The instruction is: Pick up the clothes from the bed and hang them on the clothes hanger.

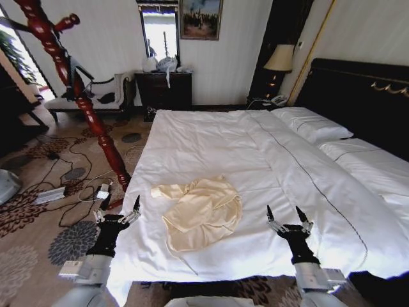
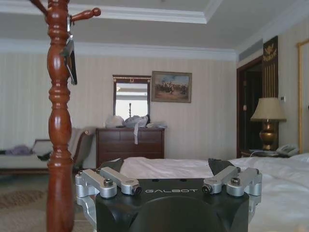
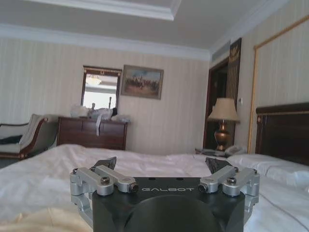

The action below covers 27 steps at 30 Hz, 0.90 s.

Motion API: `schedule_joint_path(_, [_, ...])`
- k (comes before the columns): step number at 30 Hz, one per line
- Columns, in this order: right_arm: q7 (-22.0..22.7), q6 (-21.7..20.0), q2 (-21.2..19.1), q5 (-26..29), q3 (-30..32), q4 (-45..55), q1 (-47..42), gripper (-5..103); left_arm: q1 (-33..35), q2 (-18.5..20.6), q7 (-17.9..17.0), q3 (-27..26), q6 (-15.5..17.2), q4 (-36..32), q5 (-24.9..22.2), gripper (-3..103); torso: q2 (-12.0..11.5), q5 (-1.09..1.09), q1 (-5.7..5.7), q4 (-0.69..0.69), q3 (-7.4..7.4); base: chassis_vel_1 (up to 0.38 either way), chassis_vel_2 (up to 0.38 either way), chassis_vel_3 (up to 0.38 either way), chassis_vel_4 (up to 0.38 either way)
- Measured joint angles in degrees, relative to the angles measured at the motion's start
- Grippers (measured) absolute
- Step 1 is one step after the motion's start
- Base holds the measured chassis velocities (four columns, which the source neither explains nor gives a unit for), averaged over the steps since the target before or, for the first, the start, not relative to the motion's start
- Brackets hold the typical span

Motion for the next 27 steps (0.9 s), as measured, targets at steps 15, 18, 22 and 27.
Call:
schedule_joint_path(15, [0.96,1.50,-0.43,5.90,0.28,3.69,-0.69,100,0.80,-0.33,-0.14,0.97,3.19,-1.89,-5.37,100,0.00,-0.02,-0.01,0.01,-0.01,0.000,0.000,0.000,0.000])
schedule_joint_path(18, [1.27,1.48,-0.81,6.05,0.73,3.16,-0.36,100,0.81,-0.32,-0.15,0.58,2.76,-1.51,-4.86,100,0.00,-0.01,0.00,0.01,-0.01,0.000,0.000,0.000,0.000])
schedule_joint_path(22, [2.64,1.75,-0.80,4.97,0.46,1.91,-0.03,100,1.25,-1.13,-0.23,0.94,2.44,-0.90,-4.39,100,0.00,0.00,0.00,0.01,0.00,0.000,0.000,0.000,0.000])
schedule_joint_path(27, [3.59,2.12,-0.33,2.81,0.16,1.42,1.01,100,0.70,0.12,-0.22,1.25,3.32,-0.28,-4.22,100,0.00,0.00,-0.01,0.01,0.00,0.000,0.000,0.000,0.000])
